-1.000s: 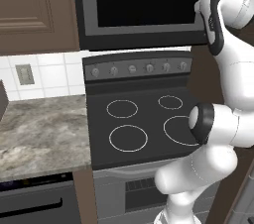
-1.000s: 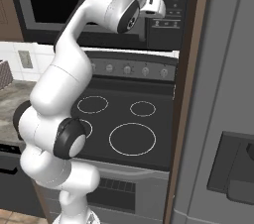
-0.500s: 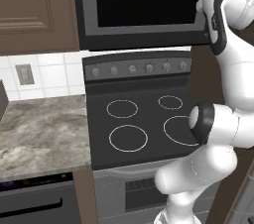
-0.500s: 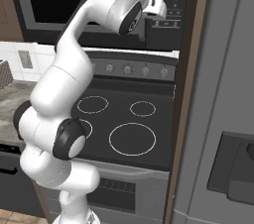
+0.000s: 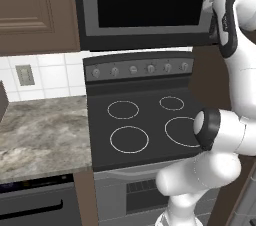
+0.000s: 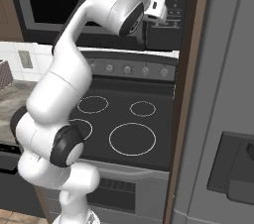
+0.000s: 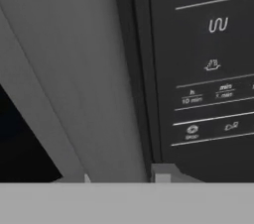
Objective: Retrieve the reheated potato from the microwave, then place the potato, cheese, and condiment on the cutting board.
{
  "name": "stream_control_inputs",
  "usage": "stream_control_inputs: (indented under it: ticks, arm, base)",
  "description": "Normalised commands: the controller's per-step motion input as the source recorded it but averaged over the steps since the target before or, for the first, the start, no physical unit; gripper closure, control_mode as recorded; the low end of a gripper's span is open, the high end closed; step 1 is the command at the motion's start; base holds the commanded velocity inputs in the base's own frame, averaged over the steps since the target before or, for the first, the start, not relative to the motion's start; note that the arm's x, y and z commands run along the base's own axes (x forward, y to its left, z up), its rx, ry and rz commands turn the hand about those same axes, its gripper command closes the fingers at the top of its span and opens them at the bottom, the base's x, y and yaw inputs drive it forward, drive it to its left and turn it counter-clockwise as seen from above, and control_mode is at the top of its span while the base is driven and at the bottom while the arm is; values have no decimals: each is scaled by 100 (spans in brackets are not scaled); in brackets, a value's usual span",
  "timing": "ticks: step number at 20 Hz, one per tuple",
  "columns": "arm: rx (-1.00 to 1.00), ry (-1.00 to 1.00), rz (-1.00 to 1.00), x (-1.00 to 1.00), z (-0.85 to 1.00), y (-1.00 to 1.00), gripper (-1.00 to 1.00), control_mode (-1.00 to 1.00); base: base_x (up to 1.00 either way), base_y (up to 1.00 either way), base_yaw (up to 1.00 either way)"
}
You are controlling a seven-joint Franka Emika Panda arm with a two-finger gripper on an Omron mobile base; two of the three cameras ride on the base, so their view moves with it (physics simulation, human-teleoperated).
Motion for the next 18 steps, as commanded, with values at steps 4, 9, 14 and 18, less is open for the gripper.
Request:
stream_control_inputs:
  ticks: [4,9,14,18]
  arm:
    - [0,0,0,-69,5,0,100,-100]
    - [0,0,0,-76,10,0,100,-100]
    - [0,0,0,-79,9,-1,100,-100]
    - [0,0,0,-82,9,-1,100,-100]
  base:
    - [0,0,0]
    - [0,0,0]
    - [0,0,0]
    - [0,0,0]
